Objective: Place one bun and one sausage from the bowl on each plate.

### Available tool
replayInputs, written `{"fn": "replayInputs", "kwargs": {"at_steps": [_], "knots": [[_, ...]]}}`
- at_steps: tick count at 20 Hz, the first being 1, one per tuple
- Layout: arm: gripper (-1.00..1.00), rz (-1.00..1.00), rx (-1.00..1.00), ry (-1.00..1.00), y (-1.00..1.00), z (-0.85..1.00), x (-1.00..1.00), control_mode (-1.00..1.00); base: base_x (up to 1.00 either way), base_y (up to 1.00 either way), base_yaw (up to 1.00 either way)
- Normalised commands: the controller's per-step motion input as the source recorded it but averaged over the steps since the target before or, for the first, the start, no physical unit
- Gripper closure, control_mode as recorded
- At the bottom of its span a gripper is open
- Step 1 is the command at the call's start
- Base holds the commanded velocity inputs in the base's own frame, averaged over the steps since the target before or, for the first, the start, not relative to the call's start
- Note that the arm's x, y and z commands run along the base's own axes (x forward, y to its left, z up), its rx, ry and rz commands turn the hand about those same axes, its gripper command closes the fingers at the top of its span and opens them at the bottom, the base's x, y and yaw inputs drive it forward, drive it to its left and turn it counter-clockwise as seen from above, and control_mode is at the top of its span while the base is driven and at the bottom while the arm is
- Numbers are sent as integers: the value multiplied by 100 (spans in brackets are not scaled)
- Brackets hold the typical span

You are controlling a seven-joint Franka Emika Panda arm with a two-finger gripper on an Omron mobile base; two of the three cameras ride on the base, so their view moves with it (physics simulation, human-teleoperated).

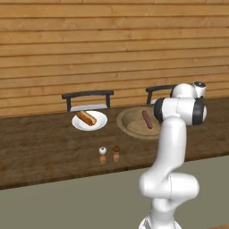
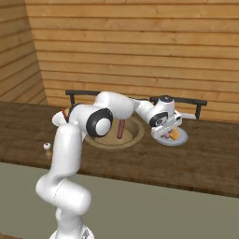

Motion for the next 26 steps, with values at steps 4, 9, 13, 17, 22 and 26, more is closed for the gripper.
{"fn": "replayInputs", "kwargs": {"at_steps": [4, 9, 13, 17, 22, 26], "knots": [[100, 0, 0, 0, 0, -32, 9, -100, 0, 0, 0], [100, 0, 0, 0, 0, -33, 27, -100, 0, 0, 0], [100, -1, 0, 0, -16, -2, 24, -100, 0, 0, 0], [-100, 0, 0, 0, -4, 0, 0, -100, 0, 0, 0], [-100, 0, 0, 0, 0, 0, -7, -100, 0, 0, 0], [-100, 0, 0, -1, 0, 7, -31, -100, 0, 0, 0]]}}
